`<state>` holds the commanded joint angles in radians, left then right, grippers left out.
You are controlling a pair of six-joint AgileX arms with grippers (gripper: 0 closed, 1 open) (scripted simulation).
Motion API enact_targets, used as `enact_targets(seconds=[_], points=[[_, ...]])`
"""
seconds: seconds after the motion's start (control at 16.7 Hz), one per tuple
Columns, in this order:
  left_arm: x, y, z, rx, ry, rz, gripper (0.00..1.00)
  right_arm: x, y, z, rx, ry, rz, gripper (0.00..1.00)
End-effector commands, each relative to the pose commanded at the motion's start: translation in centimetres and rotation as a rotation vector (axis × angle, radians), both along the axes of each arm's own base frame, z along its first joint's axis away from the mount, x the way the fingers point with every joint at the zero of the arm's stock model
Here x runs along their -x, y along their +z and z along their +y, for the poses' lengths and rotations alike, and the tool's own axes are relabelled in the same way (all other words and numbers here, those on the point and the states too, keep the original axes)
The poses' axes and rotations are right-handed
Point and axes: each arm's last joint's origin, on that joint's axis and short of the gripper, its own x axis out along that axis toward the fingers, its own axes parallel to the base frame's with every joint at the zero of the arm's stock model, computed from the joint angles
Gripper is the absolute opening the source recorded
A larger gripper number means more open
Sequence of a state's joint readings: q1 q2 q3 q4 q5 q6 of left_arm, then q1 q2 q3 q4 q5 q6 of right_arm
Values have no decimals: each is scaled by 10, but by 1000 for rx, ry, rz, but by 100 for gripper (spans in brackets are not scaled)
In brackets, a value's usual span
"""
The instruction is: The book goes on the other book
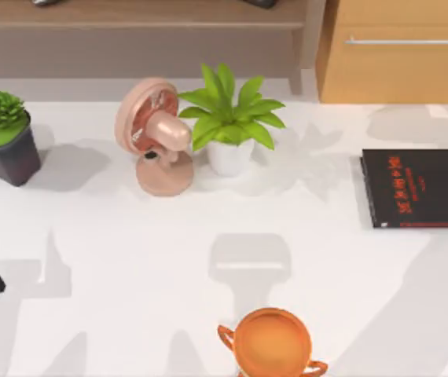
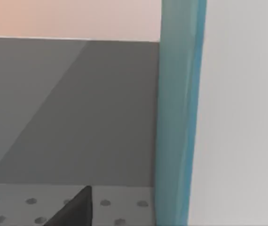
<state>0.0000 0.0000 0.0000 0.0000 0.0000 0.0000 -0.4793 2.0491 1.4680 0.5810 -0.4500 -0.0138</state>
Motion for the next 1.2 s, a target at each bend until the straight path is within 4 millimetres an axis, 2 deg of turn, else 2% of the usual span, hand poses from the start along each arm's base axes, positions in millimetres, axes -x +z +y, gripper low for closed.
enact_targets(seconds=[0.36,0.66,1.2], points=[[0,0,0,0,0,0,100,-25,0,-1,0,0,-2,100],[0,0,0,0,0,0,100,-27,0,-2,0,-1,-1,100],[0,0,0,0,0,0,100,-27,0,-2,0,-1,-1,32]])
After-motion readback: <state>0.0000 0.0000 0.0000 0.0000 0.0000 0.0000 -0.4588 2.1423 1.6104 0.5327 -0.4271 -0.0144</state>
